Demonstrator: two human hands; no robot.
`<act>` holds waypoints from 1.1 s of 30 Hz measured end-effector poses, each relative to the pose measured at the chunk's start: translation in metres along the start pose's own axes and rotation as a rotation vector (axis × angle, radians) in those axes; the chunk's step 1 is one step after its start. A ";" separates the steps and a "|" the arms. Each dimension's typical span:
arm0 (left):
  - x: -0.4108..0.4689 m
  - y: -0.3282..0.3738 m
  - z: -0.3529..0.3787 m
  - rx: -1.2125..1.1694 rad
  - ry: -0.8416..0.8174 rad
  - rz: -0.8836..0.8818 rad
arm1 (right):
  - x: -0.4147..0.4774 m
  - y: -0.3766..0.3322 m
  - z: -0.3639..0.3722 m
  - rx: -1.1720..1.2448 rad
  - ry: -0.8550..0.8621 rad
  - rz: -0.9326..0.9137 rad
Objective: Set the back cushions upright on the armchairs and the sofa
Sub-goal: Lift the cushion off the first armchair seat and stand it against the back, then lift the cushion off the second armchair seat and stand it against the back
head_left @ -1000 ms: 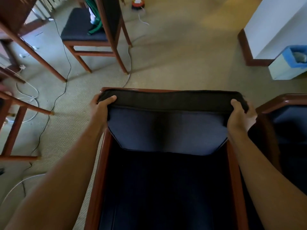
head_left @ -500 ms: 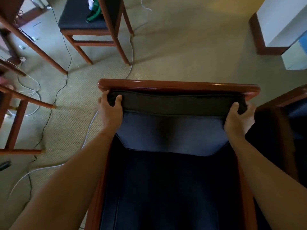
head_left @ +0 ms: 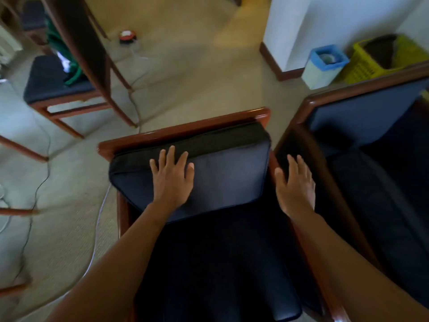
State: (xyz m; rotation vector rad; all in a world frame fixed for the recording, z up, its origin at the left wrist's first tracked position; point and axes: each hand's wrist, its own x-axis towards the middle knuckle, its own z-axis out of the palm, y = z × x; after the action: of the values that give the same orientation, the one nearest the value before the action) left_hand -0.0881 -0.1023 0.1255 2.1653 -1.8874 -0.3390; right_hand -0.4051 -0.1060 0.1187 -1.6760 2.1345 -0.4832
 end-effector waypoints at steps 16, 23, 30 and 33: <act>-0.078 0.352 0.084 -0.169 -0.242 0.489 | -0.119 0.258 -0.160 0.010 0.125 0.407; -0.107 0.465 0.162 -0.468 -0.500 0.032 | -0.146 0.379 -0.183 0.172 0.106 0.640; -0.106 0.502 0.227 -0.674 -0.711 -0.565 | -0.153 0.431 -0.166 0.813 0.070 1.122; -0.098 0.505 0.246 -0.728 -0.671 -0.656 | -0.144 0.435 -0.154 1.235 0.009 1.326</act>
State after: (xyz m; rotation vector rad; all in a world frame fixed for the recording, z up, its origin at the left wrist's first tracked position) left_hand -0.6549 -0.0795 0.0638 2.1554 -0.8978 -1.7318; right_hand -0.8166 0.1388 0.0521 0.4117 1.7180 -0.9677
